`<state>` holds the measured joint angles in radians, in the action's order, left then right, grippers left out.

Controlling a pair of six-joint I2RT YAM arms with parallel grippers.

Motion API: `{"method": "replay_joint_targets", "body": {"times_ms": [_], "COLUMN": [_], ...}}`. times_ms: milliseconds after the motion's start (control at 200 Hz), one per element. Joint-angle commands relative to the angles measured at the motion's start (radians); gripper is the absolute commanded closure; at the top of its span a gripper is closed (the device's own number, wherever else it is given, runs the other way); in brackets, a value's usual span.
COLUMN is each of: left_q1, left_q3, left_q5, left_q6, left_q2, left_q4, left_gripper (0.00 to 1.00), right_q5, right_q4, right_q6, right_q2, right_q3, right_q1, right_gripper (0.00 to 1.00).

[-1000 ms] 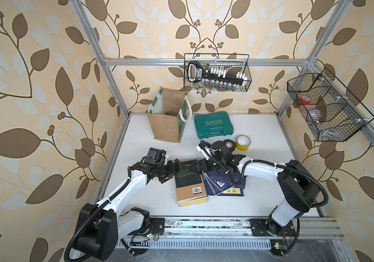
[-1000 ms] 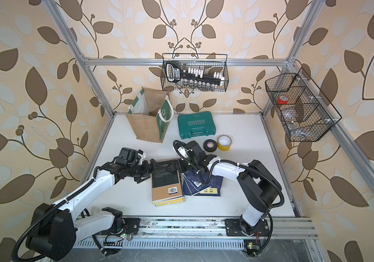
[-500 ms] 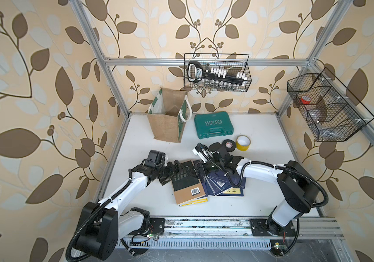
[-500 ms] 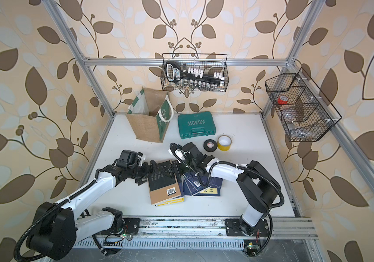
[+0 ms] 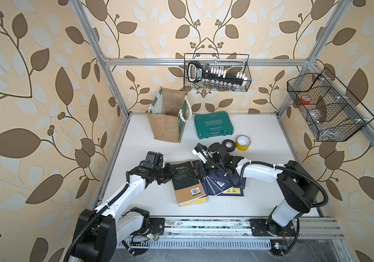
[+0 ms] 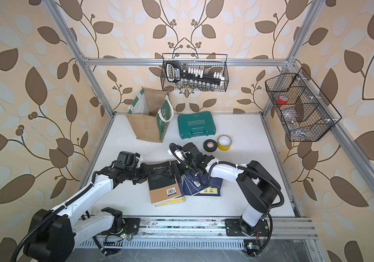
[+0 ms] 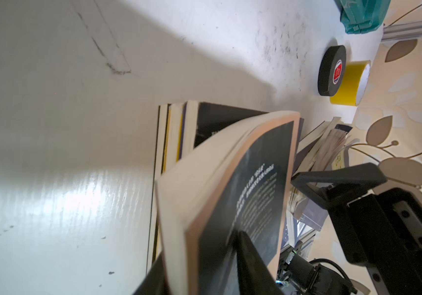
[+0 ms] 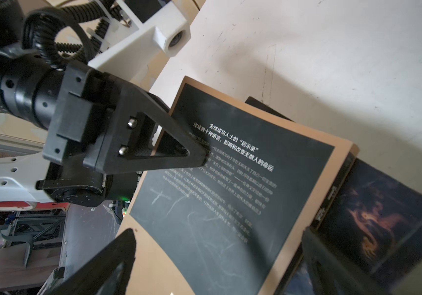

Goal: Put the books into the canvas bag
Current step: Pick up the book from the book.

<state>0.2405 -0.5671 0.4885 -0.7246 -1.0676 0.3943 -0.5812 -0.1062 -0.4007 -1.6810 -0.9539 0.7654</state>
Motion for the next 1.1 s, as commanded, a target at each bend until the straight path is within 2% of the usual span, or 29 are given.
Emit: {"method": "replay_joint_targets", "body": {"times_ms": [0, 70, 170, 280, 446, 596, 776, 1097], "left_q1": [-0.001, -0.002, -0.002, -0.001, -0.002, -0.003, -0.003, -0.003], "left_q3": [-0.033, -0.041, -0.061, -0.1, -0.166, -0.223, -0.317, -0.414], "left_q5": [0.016, 0.013, -0.005, -0.034, -0.047, -0.022, 0.092, 0.447], "left_q6": [0.014, 0.02, 0.039, 0.073, 0.127, 0.187, 0.303, 0.46], "left_q2": [0.014, 0.018, 0.03, 0.044, 0.084, 0.118, 0.124, 0.116], "left_q4": [-0.027, -0.017, 0.015, 0.066, 0.124, 0.158, 0.18, 0.146], "left_gripper": [0.71, 0.76, 0.89, 1.0, 1.0, 1.0, 1.0, 1.0], "right_q5": [-0.109, -0.117, -0.129, -0.142, -0.186, -0.197, -0.237, -0.378], "right_q4": [-0.042, -0.045, -0.049, -0.06, -0.105, -0.083, -0.082, -0.12], "right_q6": [0.019, 0.022, 0.026, 0.021, -0.006, 0.026, 0.047, 0.073], "right_q2": [-0.022, -0.022, -0.02, -0.016, 0.031, 0.093, 0.148, 0.239], "right_q3": [0.011, 0.01, 0.013, 0.018, 0.056, 0.07, 0.082, 0.121], "right_q1": [0.014, 0.015, 0.011, -0.007, -0.069, -0.135, -0.176, -0.263], "right_gripper": [0.01, 0.02, 0.02, 0.02, 0.02, 0.01, 0.02, 0.02]}}
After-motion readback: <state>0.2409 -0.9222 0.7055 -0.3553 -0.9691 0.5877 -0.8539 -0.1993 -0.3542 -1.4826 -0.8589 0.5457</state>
